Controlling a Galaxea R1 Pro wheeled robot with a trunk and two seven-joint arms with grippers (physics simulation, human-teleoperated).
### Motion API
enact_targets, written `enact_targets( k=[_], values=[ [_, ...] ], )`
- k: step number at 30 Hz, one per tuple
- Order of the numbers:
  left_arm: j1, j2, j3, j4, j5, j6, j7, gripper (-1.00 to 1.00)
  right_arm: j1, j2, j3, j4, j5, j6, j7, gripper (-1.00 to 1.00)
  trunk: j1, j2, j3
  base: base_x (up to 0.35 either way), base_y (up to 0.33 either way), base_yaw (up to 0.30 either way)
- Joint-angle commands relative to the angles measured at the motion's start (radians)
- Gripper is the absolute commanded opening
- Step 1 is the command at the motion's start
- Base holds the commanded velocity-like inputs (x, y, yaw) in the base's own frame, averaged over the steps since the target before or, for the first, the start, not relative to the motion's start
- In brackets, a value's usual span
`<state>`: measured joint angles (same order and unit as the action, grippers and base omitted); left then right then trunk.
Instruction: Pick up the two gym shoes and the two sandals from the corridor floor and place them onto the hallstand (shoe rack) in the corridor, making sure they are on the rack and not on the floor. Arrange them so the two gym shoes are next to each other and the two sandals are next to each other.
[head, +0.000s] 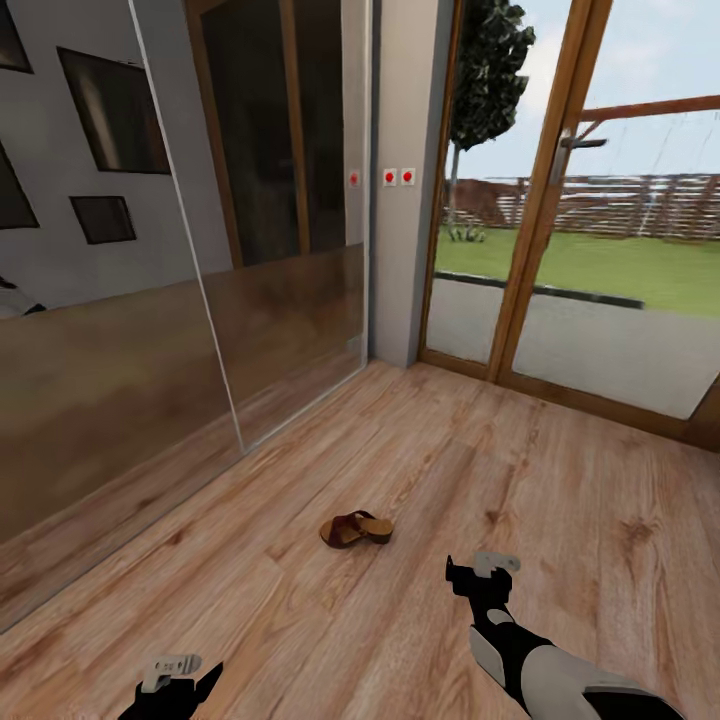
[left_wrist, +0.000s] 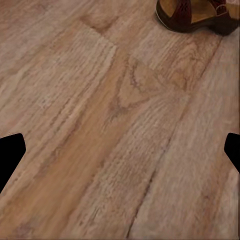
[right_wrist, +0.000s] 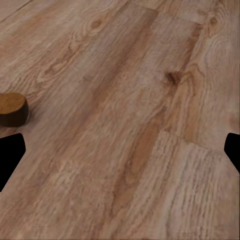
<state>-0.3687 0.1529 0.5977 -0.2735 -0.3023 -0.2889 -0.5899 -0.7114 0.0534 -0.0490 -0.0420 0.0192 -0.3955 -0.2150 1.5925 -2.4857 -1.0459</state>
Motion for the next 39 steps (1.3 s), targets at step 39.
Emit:
enact_targets(
  k=[39],
  values=[
    [-0.001, 0.001, 0.008, 0.000, -0.011, -0.006, -0.004, 1.00, 0.000, 0.000, -0.005, 0.001, 0.002, -0.003, -0.003, 1.00, 0.000, 0.000, 0.000, 0.001, -0.013, 0.079]
  ],
)
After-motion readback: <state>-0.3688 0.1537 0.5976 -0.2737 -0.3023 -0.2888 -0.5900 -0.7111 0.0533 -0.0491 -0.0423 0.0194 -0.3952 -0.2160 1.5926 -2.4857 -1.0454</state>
